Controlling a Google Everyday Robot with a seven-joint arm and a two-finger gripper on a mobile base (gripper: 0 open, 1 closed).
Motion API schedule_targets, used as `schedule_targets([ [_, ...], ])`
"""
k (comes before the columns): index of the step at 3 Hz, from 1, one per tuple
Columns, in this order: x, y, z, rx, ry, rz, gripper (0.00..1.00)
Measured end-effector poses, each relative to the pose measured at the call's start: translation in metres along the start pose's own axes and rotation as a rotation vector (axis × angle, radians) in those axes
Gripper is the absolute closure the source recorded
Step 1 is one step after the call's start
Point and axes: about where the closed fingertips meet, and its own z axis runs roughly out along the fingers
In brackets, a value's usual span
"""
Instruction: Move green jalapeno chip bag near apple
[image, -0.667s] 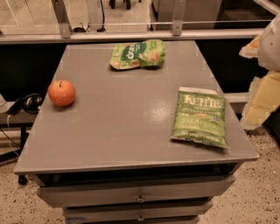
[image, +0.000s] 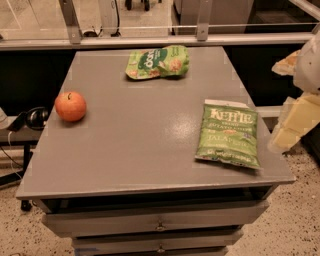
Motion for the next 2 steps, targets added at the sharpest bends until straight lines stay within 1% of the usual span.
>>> schedule_targets([
  [1,0.008,0.002,0.038,-0.024,-0.103,0.076,0.0],
  [2,0.009,0.007,0.074,-0.048,-0.182,0.129,0.0],
])
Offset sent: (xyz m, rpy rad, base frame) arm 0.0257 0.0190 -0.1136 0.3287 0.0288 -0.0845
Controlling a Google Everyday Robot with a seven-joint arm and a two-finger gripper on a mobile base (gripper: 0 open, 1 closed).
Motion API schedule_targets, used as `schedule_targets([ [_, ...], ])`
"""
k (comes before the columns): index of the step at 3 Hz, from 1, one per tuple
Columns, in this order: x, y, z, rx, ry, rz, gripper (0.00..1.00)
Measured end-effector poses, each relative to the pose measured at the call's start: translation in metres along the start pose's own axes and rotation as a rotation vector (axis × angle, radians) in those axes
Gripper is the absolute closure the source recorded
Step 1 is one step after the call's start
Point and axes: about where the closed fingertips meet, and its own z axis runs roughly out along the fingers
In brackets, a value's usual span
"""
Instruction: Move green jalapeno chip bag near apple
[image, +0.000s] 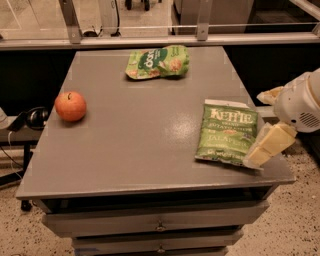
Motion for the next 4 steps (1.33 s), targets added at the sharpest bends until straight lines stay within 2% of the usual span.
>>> schedule_targets([
  [1,0.0,0.003,0.024,-0.01,-0.042,0.028,0.0],
  [2,0.001,0.011,0.041,-0.016,-0.066,0.046,0.18],
  [4,0.004,0.023,0.054,-0.018,-0.088,0.065,0.63],
])
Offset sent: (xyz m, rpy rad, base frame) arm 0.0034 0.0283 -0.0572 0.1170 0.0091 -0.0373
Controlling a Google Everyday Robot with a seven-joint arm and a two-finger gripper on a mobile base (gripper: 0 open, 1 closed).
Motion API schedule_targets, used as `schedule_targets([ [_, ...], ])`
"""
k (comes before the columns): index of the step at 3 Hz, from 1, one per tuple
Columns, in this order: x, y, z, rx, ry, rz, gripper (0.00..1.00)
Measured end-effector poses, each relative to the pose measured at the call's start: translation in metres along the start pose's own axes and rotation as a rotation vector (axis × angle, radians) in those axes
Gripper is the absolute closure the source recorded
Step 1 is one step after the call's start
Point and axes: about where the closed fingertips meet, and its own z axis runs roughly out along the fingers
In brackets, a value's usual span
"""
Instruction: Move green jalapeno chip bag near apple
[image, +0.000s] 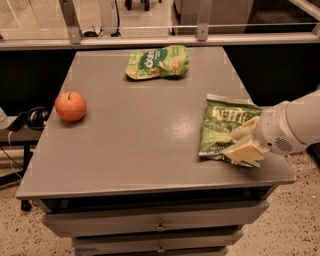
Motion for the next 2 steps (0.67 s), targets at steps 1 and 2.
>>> schedule_targets([
  [1,-0.007,-0.004,0.002,0.005,-0.016,-0.008,0.86],
  [2,-0.038,-0.017,0.006,0.014,-0.063,-0.05,1.0],
])
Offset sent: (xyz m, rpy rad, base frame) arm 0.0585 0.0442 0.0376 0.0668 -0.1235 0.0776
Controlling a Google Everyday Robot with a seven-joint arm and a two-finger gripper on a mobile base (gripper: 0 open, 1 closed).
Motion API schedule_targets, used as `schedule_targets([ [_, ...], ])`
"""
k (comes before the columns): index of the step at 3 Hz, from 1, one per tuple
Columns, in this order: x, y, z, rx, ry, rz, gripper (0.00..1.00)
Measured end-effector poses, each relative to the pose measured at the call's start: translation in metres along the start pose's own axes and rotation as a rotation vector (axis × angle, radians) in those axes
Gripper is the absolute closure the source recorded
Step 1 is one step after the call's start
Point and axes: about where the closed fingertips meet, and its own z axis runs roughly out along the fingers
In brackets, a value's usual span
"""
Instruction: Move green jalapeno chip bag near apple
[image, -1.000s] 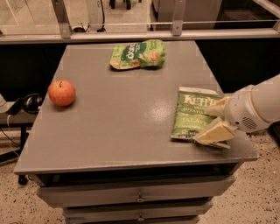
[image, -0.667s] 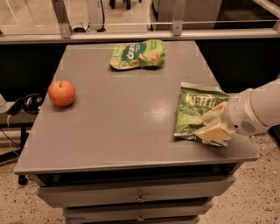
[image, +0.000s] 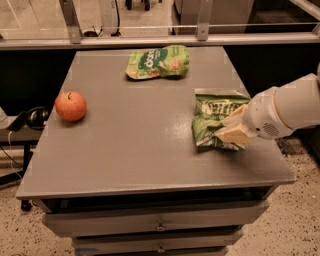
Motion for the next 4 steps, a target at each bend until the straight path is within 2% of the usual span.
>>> schedule_targets([
  [1,-0.041,-0.01,0.011,-0.005,-0.07,-0.042,1.0],
  [3,-0.114,0.009,0.051,-0.086,-0.204,-0.09,1.0],
  [4,-0.15,0.025,0.077,-0.141,-0.267,-0.116,1.0],
])
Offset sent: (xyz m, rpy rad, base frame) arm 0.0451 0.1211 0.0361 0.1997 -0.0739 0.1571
